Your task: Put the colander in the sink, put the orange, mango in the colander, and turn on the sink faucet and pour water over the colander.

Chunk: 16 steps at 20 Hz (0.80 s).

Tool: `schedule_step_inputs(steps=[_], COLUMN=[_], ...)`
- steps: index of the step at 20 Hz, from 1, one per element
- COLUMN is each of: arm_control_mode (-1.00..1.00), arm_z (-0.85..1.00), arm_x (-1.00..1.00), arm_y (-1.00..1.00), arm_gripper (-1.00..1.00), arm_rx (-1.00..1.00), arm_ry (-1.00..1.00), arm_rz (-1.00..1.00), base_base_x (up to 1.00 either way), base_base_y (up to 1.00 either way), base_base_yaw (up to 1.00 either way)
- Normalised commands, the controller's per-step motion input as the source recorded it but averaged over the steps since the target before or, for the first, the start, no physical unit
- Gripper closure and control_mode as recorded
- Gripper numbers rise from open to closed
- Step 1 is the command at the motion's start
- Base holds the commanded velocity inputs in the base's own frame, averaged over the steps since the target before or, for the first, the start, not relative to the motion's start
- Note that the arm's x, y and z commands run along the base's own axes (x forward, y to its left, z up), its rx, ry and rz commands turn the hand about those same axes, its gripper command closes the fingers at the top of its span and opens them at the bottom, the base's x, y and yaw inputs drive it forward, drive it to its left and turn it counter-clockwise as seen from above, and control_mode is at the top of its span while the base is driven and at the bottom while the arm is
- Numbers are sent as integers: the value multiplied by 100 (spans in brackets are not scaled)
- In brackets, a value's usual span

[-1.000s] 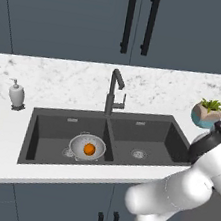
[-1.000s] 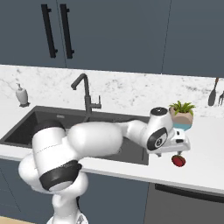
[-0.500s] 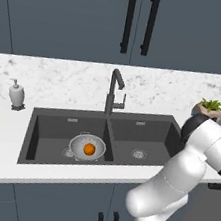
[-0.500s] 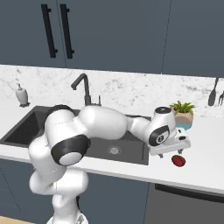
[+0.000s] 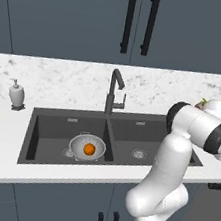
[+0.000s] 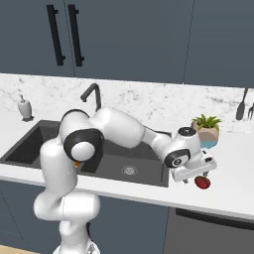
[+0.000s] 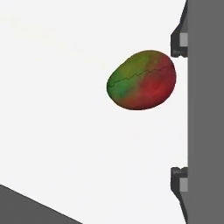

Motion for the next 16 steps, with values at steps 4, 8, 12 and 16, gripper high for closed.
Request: schedule_step_inputs(steps=[4,8,12,16], arm_control_mode=[-100,-100,-100,-100], arm_z=[-18,-16,-15,-16], arm_x=[5,8,9,20], arm_y=[-18,-13,-16,-4], arm_gripper=[-100,-100,-100,-100], arm_rx=[0,0,0,0], arm_ry=[1,1,0,0], arm_rz=[11,11,10,9], base_base_x=[0,0,0,0], base_base_y=[0,0,0,0], base_base_yaw=[0,0,0,0])
